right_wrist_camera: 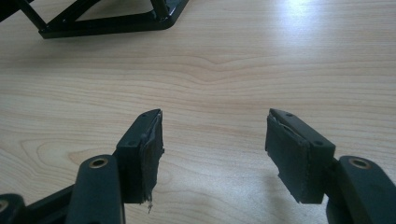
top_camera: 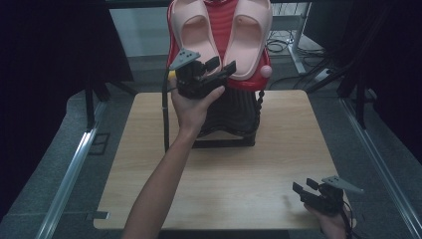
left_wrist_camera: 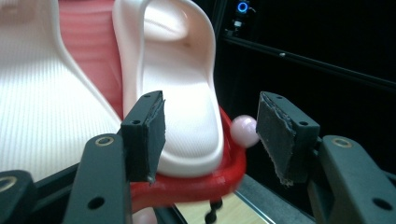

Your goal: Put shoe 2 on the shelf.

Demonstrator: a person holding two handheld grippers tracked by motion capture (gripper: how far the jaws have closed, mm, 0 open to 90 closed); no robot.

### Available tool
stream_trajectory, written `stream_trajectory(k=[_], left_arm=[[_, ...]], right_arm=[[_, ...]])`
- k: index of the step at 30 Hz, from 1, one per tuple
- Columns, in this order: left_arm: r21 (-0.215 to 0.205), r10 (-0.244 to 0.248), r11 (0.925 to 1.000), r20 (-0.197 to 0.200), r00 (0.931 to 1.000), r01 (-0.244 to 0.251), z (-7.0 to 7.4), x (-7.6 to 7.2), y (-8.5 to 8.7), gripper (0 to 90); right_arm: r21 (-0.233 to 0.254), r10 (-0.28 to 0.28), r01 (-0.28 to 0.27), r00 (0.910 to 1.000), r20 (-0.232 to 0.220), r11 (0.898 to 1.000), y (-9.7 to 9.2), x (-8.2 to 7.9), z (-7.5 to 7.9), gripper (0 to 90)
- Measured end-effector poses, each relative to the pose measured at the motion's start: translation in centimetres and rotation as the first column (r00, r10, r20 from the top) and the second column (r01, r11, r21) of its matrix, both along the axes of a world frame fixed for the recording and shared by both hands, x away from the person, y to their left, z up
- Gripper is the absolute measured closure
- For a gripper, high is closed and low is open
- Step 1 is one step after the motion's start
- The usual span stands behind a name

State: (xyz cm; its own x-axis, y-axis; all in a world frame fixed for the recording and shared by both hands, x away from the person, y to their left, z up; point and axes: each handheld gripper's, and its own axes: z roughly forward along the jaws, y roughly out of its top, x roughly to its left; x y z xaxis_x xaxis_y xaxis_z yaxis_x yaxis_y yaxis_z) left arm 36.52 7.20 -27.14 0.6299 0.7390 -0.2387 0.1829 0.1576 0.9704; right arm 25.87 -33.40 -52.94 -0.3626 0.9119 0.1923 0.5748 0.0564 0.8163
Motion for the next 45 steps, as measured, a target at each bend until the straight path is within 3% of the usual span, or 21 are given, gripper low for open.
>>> stream_trajectory(k=[6,14,18,26,34,40,45], left_arm=[[-0.036,-0.013,0.9993,0.007,0.9999,0.014,-2.5,-1.7,0.8,42.6],[-0.033,-0.023,0.9992,0.000,0.9997,0.023,-5.7,-3.8,1.9,42.5],[-0.024,-0.031,0.9992,-0.007,0.9995,0.030,-7.5,-4.8,2.4,42.5],[0.034,-0.027,0.9990,-0.038,0.9989,0.029,-11.8,-6.1,3.4,41.9],[0.046,-0.035,0.9981,-0.110,0.9934,0.040,-16.6,-7.9,4.9,41.4],[0.101,-0.019,0.9942,-0.159,0.9871,0.036,-20.2,-9.3,6.0,40.6],[0.136,-0.013,0.9897,-0.215,0.9765,0.043,-22.8,-10.1,7.1,39.3]], right_arm=[[-0.005,0.003,-0.003,1.0000,-0.003,1.000,0.2,0.1,-0.2,36.7],[-0.008,0.007,-0.007,0.9999,-0.008,1.000,0.2,0.0,-0.2,36.7],[-0.012,0.009,-0.009,0.9999,-0.008,1.000,0.3,0.0,-0.3,36.7],[-0.017,0.013,-0.013,0.9999,-0.009,1.000,0.5,0.1,-0.4,36.4],[-0.017,0.015,-0.016,0.9998,-0.008,1.000,0.6,0.0,-0.4,36.3],[-0.012,0.008,-0.008,0.9999,-0.013,1.000,0.5,0.0,-0.4,36.3],[-0.013,0.009,-0.009,0.9998,-0.019,1.000,0.5,0.2,-0.6,36.3]])
